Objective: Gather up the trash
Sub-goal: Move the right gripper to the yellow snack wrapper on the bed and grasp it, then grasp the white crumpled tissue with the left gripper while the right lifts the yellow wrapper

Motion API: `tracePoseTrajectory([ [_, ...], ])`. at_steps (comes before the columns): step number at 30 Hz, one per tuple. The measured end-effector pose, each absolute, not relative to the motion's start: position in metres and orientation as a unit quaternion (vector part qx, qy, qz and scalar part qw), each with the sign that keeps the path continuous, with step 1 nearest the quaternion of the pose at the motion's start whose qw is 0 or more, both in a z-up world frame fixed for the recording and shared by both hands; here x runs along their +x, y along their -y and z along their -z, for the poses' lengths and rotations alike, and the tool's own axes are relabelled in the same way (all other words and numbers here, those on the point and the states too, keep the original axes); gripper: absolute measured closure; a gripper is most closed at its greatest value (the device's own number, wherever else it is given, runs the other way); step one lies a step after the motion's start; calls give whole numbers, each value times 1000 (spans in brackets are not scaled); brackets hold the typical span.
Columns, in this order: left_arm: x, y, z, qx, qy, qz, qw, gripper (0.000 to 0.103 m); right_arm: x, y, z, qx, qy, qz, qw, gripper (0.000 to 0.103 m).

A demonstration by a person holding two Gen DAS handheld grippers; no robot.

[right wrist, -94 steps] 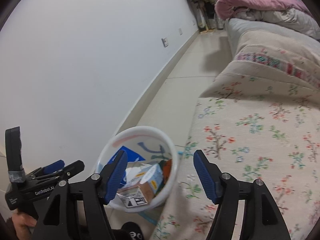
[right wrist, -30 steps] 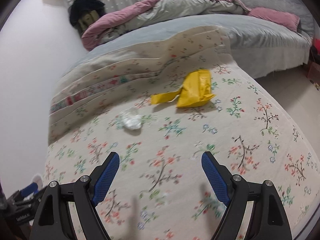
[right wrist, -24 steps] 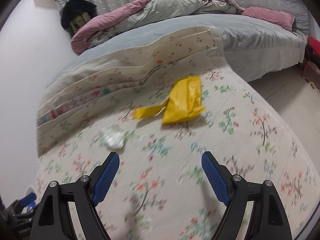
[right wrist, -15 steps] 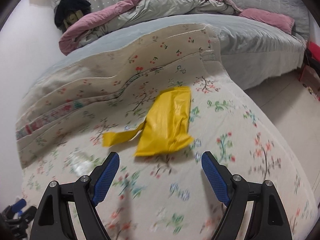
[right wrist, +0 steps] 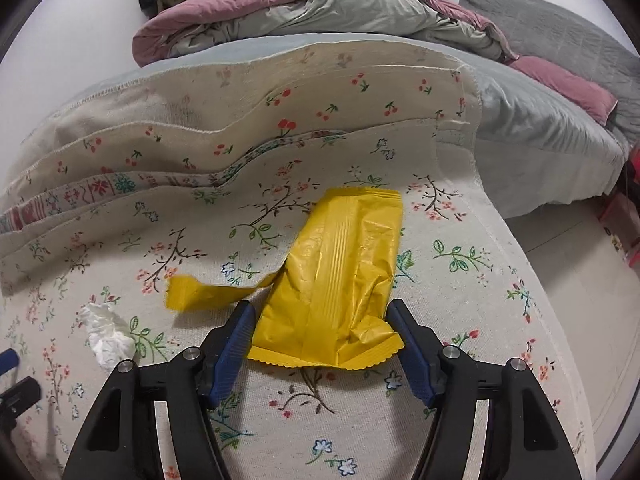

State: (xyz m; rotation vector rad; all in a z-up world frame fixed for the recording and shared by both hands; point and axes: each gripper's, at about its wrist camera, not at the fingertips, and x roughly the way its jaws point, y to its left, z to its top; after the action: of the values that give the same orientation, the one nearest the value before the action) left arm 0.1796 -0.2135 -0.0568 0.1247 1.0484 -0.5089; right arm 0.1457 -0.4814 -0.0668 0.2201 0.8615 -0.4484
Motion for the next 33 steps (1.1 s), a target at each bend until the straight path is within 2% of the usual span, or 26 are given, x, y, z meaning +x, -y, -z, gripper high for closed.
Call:
tracePoseTrajectory([
  [4, 176, 230, 55, 62, -491, 260, 829, 1, 133, 488, 64, 121, -408, 220, 878, 41],
  [12, 171, 268, 50, 67, -481, 301, 821, 1, 93, 499, 58, 164, -399, 246, 868, 42],
  [14, 170, 279, 47, 73, -473, 308, 822, 5, 85, 500, 56, 169, -397, 252, 866, 42],
  [17, 173, 294, 46, 62, -468, 328, 818, 15, 76, 501, 49, 179, -395, 256, 864, 42],
  [22, 180, 310, 49, 40, -474, 358, 804, 44, 63, 502, 39, 189, -383, 261, 866, 42],
  [25, 180, 314, 51, 40, -475, 357, 803, 55, 57, 503, 36, 195, -381, 263, 865, 42],
  [29, 184, 311, 54, 25, -478, 359, 801, 66, 53, 504, 35, 201, -382, 266, 862, 42],
  [31, 185, 310, 55, 18, -478, 365, 799, 79, 51, 502, 34, 203, -382, 265, 862, 42],
  [33, 184, 311, 56, 18, -477, 367, 798, 82, 50, 499, 33, 203, -382, 264, 862, 42],
])
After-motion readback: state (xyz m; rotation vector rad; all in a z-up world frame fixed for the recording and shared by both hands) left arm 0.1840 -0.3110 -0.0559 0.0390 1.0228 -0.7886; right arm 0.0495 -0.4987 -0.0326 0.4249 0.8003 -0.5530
